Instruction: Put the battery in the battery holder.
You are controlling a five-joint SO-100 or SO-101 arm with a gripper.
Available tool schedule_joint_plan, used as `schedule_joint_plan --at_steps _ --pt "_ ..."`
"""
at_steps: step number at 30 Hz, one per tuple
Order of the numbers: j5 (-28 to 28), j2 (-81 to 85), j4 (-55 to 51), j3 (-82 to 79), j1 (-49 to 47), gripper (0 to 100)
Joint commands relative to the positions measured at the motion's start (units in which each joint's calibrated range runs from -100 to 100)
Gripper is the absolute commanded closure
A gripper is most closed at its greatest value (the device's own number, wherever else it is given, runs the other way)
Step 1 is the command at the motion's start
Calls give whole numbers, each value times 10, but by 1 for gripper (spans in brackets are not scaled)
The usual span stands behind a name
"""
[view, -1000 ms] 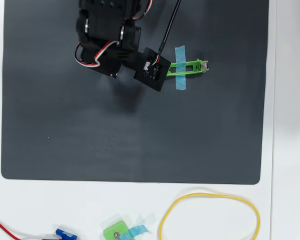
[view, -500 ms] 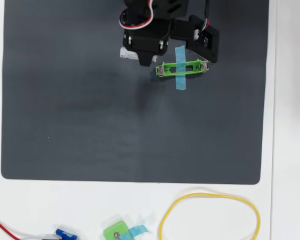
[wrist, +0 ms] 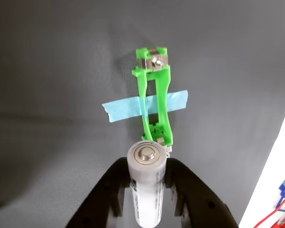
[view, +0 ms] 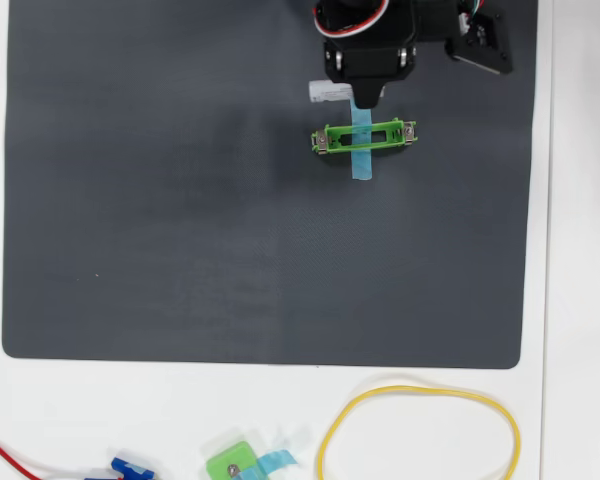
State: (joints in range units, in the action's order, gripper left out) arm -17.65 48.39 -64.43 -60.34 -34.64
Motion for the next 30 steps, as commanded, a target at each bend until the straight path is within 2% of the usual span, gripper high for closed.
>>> schedule_joint_plan --at_steps 1,7,13,18,30 --pt "-14 2 36 2 -31 100" --pt "-22 0 51 -10 -44 100" --pt "-22 -4 110 -43 -45 100" --pt "-22 -71 149 -40 -66 100" --pt "3 -78 151 -35 -94 100"
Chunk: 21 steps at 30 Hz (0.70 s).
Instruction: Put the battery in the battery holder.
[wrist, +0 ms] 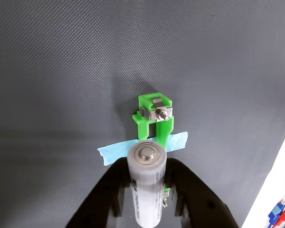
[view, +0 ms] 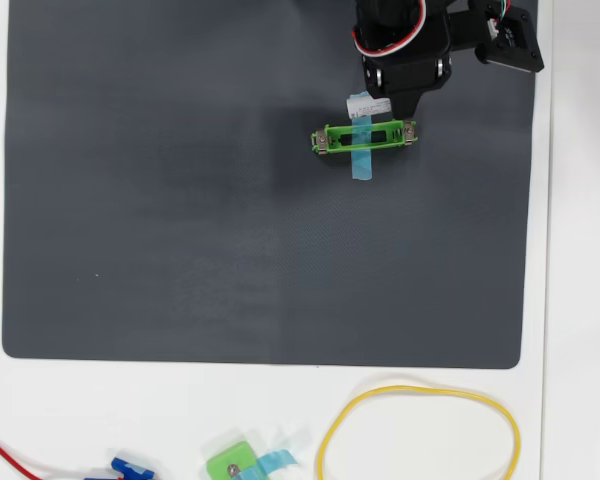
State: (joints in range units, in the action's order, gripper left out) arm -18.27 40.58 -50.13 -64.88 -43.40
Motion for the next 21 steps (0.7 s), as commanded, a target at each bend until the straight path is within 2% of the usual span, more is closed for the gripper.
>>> schedule_joint_plan --at_steps 1,15,21 --pt "11 0 8 10 -7 100" --pt "27 -1 28 9 6 100" --pt "27 -1 33 9 59 100"
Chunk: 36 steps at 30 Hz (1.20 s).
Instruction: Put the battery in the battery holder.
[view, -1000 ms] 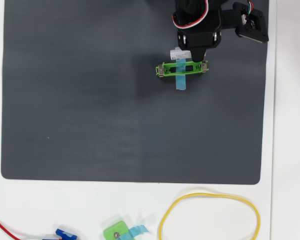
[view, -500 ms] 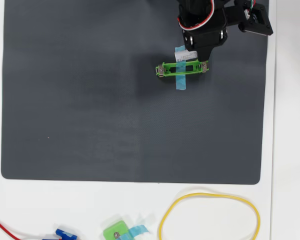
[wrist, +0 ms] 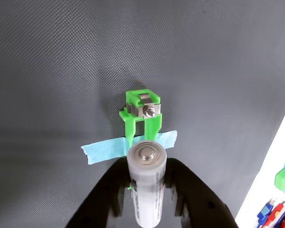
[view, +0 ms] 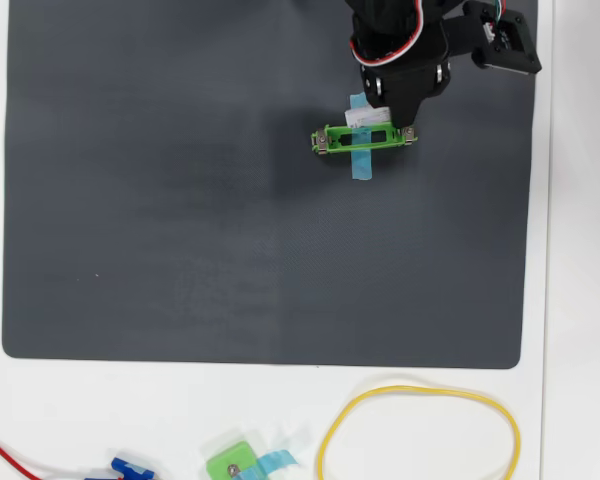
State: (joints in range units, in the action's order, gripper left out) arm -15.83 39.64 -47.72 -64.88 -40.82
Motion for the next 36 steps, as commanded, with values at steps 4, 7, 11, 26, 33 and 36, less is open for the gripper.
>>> schedule_joint_plan --at_steps 4,7,11,26,33,36 --pt "2 1 10 9 37 100" --pt "-1 1 11 10 37 100" --pt "-6 0 11 10 34 100" --pt "-10 -2 11 10 29 100" --pt "-10 -3 13 10 29 100" --pt "-9 -3 13 10 28 100"
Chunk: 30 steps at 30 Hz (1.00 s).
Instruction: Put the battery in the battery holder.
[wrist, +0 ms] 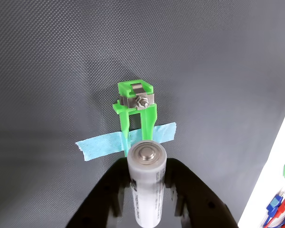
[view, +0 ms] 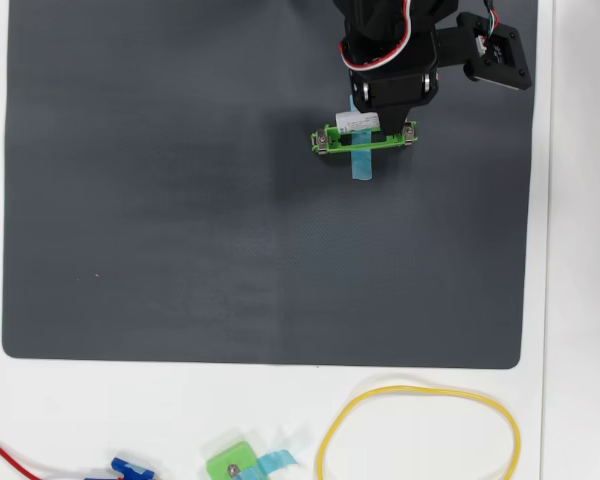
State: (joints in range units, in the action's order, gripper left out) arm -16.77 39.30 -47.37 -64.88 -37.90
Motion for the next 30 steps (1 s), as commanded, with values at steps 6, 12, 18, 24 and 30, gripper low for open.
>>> schedule_joint_plan --at_steps 6,12,18,24,30 --pt "10 1 10 7 -19 100" --pt "12 1 10 6 -20 100" --pt "12 1 46 -2 -19 100" --pt "13 -26 59 -8 -20 100" --pt "22 -33 59 -3 -13 100"
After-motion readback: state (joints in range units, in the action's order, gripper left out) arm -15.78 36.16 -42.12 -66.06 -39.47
